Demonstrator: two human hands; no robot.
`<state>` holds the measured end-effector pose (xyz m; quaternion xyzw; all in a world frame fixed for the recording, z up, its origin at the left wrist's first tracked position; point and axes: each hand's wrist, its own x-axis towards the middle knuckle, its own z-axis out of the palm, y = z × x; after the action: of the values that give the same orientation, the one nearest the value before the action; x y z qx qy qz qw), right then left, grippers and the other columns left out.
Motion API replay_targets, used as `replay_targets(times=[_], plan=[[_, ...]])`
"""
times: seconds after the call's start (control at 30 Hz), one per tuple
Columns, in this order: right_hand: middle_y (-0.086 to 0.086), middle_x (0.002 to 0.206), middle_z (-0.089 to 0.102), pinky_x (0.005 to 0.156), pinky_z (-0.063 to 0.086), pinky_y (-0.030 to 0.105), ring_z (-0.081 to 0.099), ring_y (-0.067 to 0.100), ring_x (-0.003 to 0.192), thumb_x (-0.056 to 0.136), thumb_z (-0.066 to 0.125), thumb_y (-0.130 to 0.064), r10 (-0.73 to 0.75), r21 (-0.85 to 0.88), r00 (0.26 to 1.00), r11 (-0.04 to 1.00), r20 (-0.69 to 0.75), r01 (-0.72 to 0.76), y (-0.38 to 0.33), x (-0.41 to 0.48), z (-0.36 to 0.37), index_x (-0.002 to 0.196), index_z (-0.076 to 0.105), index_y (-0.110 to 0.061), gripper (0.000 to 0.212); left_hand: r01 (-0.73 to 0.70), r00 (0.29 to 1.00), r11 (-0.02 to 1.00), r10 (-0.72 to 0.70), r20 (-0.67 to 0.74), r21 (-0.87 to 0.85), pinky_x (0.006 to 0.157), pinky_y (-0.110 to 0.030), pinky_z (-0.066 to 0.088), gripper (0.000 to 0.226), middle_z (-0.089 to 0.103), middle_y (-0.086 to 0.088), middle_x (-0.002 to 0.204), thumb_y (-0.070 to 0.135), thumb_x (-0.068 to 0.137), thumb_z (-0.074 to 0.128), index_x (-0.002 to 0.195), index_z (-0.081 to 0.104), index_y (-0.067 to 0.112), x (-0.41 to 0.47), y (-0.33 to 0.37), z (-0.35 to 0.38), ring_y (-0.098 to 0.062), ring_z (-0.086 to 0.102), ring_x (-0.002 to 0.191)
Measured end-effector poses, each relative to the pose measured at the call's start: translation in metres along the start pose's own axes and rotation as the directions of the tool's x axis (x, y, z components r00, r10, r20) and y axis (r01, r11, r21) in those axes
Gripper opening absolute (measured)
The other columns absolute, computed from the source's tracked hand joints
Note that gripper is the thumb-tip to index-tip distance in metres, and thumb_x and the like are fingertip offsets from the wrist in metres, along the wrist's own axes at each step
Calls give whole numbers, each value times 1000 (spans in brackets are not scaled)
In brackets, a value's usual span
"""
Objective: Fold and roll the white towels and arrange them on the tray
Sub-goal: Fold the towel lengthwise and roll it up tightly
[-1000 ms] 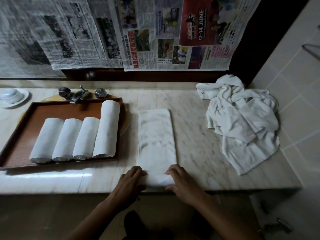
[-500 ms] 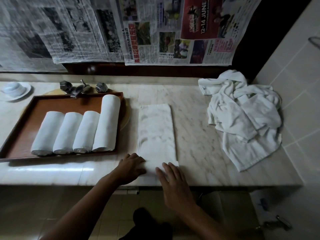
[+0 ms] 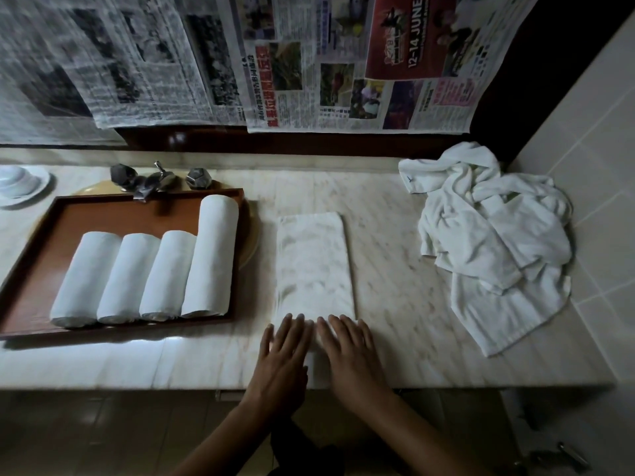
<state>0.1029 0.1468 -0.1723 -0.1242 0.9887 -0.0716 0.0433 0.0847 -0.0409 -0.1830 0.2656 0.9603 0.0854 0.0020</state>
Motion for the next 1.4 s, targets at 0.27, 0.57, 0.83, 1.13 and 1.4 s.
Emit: replay_targets(times=[0.27, 0.57, 0.83, 1.13, 1.4], plan=[[7, 149, 45, 114, 37, 46, 46, 30, 133, 77, 62, -24, 9, -5, 989, 1000, 147, -8, 15, 42, -17, 160, 25, -17, 91, -82, 993, 996, 80, 83, 17, 115, -49, 38, 90, 52, -8, 147, 47, 74, 74, 151, 45, 12, 42, -30, -2, -30, 52, 134], [-1, 140, 45, 102, 41, 42, 47, 26, 124, 88, 64, -37, -31, 157, 947, 987, 319, -21, 29, 52, -30, 143, 31, -27, 65, -81, 997, 993, 80, -8, -92, 86, -43, 47, 70, 58, -1, 113, 67, 90, 51, 136, 54, 15, 41, -34, -5, -24, 55, 97], [-3, 151, 45, 114, 32, 32, 41, 20, 138, 104, 52, -35, 66, 378, 974, 914, 216, -146, 40, 75, -47, 146, 50, -25, 43, -76, 997, 994, 77, 11, -85, 79, -43, 43, 55, 55, 1, 103, 69, 100, 34, 116, 58, 22, 44, -29, -14, -25, 52, 91], [-5, 172, -10, 125, -1, 56, -12, 24, 158, 108, 34, -52, -221, -18, 917, 971, 332, 240, 20, 192, -17, 163, 4, -37, 65, -73, 997, 980, 71, -18, -185, 84, -41, 40, 48, 50, 3, 99, 68, 98, 42, 110, 56, 24, 43, -29, -15, -22, 48, 90], [-1, 173, 4, 125, 5, 58, 1, 27, 158, 107, 35, -53, -215, -24, 942, 973, 258, 228, 19, 266, -15, 164, 12, -31, 65, -16, 999, 974, 26, 40, -224, 85, -40, 42, 51, 50, 5, 103, 71, 95, 44, 114, 56, 24, 47, -33, -18, -20, 49, 94]])
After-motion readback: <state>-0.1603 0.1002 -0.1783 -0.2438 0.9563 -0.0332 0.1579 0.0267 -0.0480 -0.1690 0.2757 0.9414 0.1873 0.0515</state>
